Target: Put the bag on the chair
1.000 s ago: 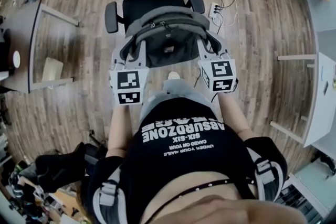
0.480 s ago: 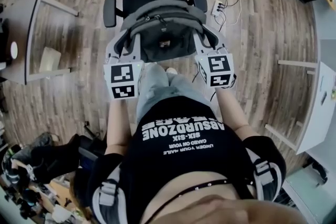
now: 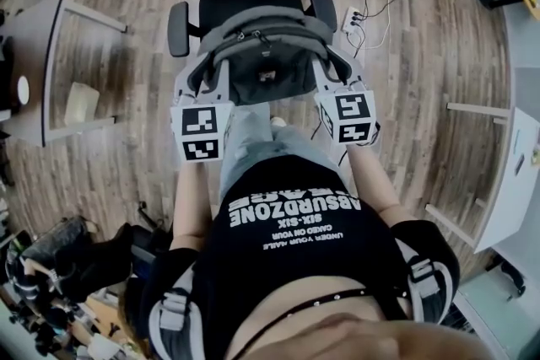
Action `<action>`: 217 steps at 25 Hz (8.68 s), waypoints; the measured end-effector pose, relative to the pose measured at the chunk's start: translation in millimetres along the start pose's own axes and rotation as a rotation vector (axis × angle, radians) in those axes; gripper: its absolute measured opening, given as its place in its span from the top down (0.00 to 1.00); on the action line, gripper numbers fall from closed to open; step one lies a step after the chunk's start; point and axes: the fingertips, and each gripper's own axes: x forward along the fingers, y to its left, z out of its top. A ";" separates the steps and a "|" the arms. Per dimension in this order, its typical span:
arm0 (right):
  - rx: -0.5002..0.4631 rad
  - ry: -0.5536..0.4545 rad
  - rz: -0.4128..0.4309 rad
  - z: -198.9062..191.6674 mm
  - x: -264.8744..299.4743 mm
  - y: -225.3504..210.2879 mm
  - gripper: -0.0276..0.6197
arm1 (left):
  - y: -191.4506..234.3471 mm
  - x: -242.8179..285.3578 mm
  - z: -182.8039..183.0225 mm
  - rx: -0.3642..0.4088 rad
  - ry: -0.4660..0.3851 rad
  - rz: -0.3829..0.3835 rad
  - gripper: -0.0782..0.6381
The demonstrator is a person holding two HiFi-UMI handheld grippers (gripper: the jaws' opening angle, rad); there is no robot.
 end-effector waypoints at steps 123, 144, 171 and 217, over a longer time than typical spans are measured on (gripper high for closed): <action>0.082 0.071 -0.030 137.1 399.1 -207.1 0.82 | 178.8 404.3 152.2 -0.044 0.058 -0.038 0.75; 0.049 0.141 -0.033 109.6 413.9 -215.2 0.82 | 170.0 426.6 131.5 -0.038 0.121 -0.043 0.76; 0.057 0.212 -0.020 72.3 428.4 -214.4 0.82 | 167.6 446.8 89.6 -0.070 0.227 -0.038 0.76; 0.026 0.339 0.006 21.3 455.8 -210.9 0.82 | 162.4 471.0 45.8 -0.075 0.318 -0.039 0.77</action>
